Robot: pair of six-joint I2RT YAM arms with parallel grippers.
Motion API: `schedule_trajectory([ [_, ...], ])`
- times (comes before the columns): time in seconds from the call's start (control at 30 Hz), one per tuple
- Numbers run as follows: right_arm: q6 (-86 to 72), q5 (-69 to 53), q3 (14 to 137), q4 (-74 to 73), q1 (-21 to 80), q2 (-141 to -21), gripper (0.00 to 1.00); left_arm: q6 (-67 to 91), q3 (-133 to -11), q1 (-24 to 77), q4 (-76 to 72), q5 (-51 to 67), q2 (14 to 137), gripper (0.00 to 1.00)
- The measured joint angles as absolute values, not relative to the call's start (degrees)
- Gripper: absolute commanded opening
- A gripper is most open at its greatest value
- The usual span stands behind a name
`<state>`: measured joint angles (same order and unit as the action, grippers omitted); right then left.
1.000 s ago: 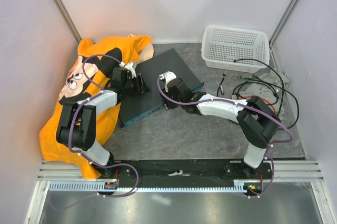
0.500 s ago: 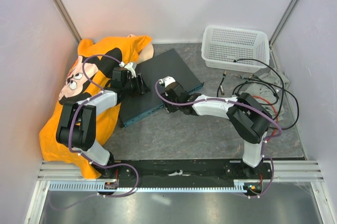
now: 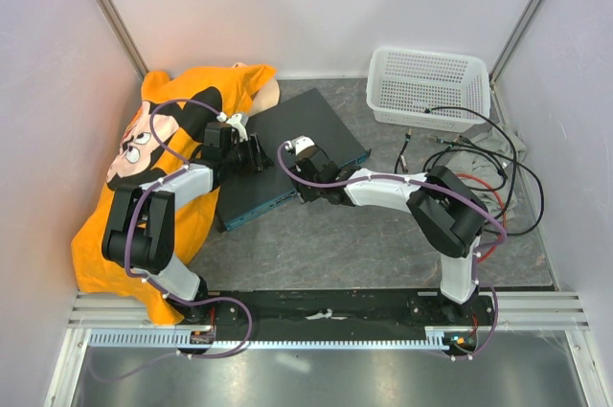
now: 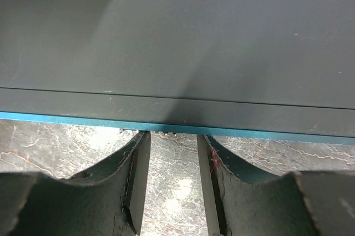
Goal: Pull the plug from the switch port
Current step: Adjust the switch port at the center of the board.
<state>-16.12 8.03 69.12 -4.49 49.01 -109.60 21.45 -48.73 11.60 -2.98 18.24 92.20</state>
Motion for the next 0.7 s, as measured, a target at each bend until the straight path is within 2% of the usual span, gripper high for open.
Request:
schedule_trajectory([
  [0.43, -15.84, 9.08, 71.55, -7.46, 49.19, -111.24, 0.34, 21.47, -48.73, 11.6, -2.98, 18.22, 92.23, 0.56],
  [0.47, -15.68, 9.08, 71.85, -7.88, 49.23, -111.37, 0.3, 21.45, -48.73, 11.6, -2.98, 18.24, 92.23, 0.56],
  [0.5, -15.59, 9.1, 72.18, -8.34, 49.25, -111.5, 0.17, 21.47, -48.73, 11.6, -2.98, 18.22, 92.23, 0.56],
  [0.57, -15.11, 8.88, 72.4, -8.71, 49.28, -111.57, 0.04, 21.45, -48.73, 11.6, -2.98, 18.22, 92.23, 0.56],
  [0.6, -14.9, 8.75, 72.42, -8.73, 49.28, -111.57, 0.0, 21.47, -48.73, 11.6, -2.98, 18.24, 92.23, 0.56],
  [0.7, -14.57, 8.64, 72.42, -8.78, 49.32, -111.57, 0.01, 21.47, -48.73, 11.6, -2.98, 18.24, 92.23, 0.56],
])
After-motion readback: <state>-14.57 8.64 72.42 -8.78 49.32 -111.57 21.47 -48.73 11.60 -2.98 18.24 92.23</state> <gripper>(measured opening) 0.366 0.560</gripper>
